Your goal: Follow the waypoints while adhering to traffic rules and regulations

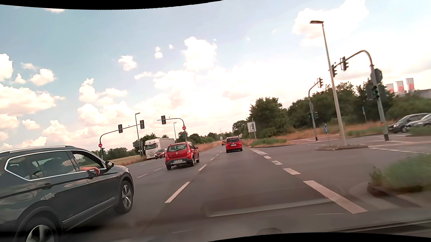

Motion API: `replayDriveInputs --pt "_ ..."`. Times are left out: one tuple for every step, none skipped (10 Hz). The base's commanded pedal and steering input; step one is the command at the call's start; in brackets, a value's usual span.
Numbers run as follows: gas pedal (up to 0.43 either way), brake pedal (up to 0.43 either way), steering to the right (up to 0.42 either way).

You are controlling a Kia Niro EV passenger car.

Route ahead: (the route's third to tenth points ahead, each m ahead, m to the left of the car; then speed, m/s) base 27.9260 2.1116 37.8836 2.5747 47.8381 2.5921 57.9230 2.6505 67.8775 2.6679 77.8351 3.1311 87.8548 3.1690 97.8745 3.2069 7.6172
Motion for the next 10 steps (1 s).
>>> replayDriveInputs --pt "0.260 0.000 -0.004" --pt "0.260 0.000 -0.004" --pt "0.260 0.000 -0.004" --pt "0.260 0.000 -0.004" --pt "0.260 0.000 -0.004" --pt "0.260 0.000 -0.004" --pt "0.260 0.000 -0.004" --pt "0.260 0.000 -0.004" --pt "0.260 0.000 -0.004" --pt "0.260 0.000 -0.004"
